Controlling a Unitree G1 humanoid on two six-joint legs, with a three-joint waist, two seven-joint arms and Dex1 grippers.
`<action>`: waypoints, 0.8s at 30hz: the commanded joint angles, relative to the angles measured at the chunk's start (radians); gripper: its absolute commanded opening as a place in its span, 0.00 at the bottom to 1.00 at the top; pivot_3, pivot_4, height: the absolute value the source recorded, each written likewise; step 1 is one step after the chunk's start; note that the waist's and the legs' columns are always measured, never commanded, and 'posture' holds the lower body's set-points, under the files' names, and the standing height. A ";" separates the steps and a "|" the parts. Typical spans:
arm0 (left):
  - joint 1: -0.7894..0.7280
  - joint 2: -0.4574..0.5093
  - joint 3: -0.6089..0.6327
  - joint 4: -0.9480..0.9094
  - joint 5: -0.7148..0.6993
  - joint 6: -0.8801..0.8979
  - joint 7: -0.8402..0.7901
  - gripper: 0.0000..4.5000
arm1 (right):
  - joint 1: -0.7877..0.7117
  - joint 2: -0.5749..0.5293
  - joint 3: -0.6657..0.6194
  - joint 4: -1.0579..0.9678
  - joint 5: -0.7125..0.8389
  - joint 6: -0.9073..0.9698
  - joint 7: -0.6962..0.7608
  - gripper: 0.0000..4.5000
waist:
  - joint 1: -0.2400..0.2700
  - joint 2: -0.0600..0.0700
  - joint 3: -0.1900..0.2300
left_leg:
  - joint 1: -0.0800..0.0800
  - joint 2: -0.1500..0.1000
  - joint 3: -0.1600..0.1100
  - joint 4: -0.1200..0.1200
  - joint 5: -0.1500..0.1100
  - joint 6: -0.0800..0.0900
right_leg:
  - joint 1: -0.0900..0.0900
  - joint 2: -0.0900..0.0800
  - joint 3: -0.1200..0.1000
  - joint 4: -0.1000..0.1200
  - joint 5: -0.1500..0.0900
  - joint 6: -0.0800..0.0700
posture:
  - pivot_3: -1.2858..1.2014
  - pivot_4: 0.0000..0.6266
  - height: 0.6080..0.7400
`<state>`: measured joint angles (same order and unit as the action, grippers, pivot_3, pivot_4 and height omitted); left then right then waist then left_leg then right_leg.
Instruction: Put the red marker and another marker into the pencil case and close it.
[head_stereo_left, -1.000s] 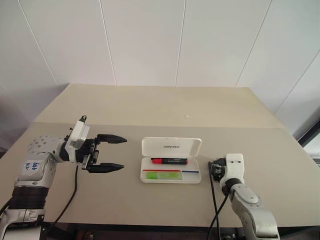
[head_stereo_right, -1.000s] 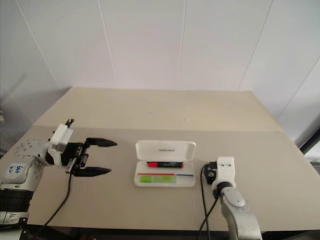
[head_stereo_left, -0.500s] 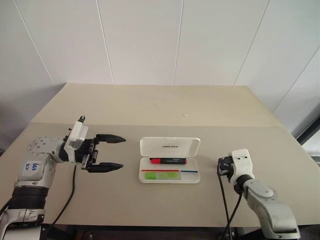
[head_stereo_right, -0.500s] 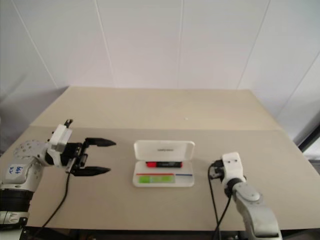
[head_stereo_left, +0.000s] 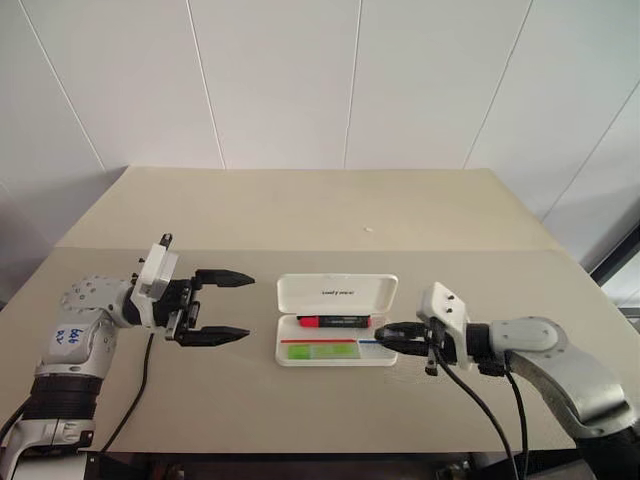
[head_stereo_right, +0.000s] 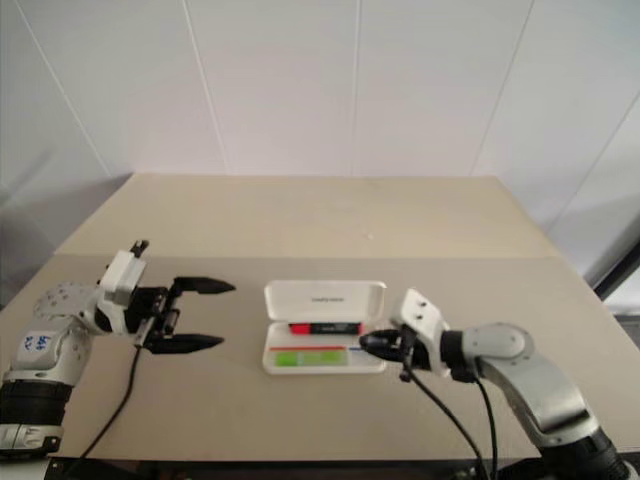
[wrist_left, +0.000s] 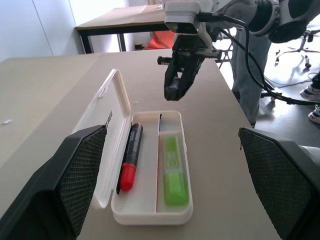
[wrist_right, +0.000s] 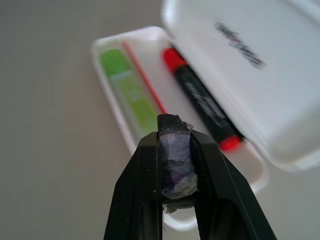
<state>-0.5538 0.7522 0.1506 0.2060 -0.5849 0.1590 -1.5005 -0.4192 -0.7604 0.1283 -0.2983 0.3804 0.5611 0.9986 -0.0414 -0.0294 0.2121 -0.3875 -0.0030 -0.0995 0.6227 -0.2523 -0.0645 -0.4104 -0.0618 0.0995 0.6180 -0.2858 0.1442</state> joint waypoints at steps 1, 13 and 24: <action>0.024 0.024 0.031 -0.036 -0.027 -0.012 -0.046 1.00 | -0.064 0.011 0.038 0.097 -0.041 -0.092 0.066 0.26 | -0.001 0.000 0.000 | 0.000 0.000 0.000 0.000 0.000 0.000 | 0.000 0.000 0.000 0.000 0.000 0.000 | 0.52 0.24 1.00; 0.079 0.046 0.062 -0.093 -0.033 -0.002 -0.013 1.00 | -0.176 0.040 0.097 0.324 -0.121 -0.239 0.215 0.34 | 0.001 0.000 0.000 | -0.001 0.000 0.000 -0.001 0.000 0.000 | -0.001 0.000 0.000 0.000 0.000 0.000 | 0.52 0.24 1.00; 0.066 0.027 0.049 -0.091 -0.026 -0.006 -0.002 1.00 | -0.143 0.031 0.046 0.218 -0.083 -0.178 0.204 1.00 | 0.001 0.000 0.000 | 0.000 0.000 0.000 -0.001 0.000 0.000 | -0.001 0.000 0.000 0.001 0.000 0.000 | 0.52 0.24 1.00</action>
<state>-0.4722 0.7790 0.1865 0.1292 -0.5965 0.1616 -1.4992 -0.5679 -0.7162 0.2173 -0.0361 0.2709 0.3750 1.2048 -0.0401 -0.0290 0.2124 -0.3879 -0.0028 -0.0997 0.6221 -0.2525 -0.0649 -0.4116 -0.0618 0.0992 0.6186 -0.2860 0.1438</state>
